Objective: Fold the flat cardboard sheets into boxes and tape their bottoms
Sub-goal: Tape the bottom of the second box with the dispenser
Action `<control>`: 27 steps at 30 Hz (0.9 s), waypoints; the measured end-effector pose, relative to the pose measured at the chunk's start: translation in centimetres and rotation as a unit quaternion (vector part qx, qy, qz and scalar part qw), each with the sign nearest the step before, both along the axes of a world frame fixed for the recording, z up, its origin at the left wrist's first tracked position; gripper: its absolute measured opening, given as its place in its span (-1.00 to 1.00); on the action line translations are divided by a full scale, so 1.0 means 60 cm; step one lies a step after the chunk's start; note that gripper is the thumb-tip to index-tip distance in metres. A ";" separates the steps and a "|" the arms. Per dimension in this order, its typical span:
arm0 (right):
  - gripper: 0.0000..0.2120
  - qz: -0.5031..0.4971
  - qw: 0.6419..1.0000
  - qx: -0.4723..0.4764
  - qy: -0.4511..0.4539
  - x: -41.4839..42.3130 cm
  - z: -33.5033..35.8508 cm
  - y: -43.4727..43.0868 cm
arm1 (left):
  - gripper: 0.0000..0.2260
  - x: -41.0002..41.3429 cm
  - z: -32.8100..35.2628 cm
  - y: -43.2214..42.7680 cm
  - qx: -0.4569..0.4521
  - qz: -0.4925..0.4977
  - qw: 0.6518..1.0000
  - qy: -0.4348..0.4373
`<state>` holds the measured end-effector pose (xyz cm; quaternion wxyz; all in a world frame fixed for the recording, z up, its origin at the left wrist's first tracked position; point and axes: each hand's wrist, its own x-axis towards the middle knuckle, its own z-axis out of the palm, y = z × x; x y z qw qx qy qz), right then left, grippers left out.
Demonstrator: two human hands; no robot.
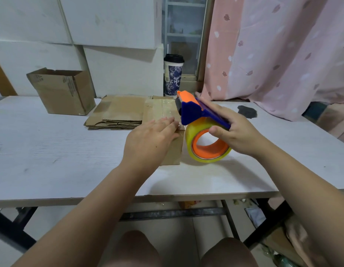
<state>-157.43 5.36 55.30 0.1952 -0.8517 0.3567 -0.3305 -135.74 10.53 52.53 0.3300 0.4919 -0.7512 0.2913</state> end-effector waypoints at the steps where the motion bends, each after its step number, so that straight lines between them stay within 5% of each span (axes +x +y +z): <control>1: -0.39 0.003 1.000 -0.006 -0.001 -0.004 0.004 -0.002 | -0.77 0.001 0.000 -0.002 -0.009 -0.008 1.000 -0.006; 9: -0.26 -0.025 0.988 -0.109 0.104 -0.021 0.003 -0.008 | -0.68 0.011 -0.001 -0.010 -0.030 -0.041 0.998 -0.025; 14: -0.37 -0.013 0.997 -0.041 -0.060 -0.041 0.001 0.003 | -0.69 0.016 -0.007 -0.011 -0.018 -0.064 0.998 0.001; 21: -0.23 -0.056 0.993 -0.061 0.078 -0.062 -0.026 0.010 | -0.79 0.013 0.002 -0.002 -0.030 -0.063 0.997 0.015; 27: -0.38 -0.041 0.999 -0.022 -0.017 -0.071 -0.018 0.017 | -0.77 0.016 0.006 0.007 -0.008 -0.058 0.998 0.028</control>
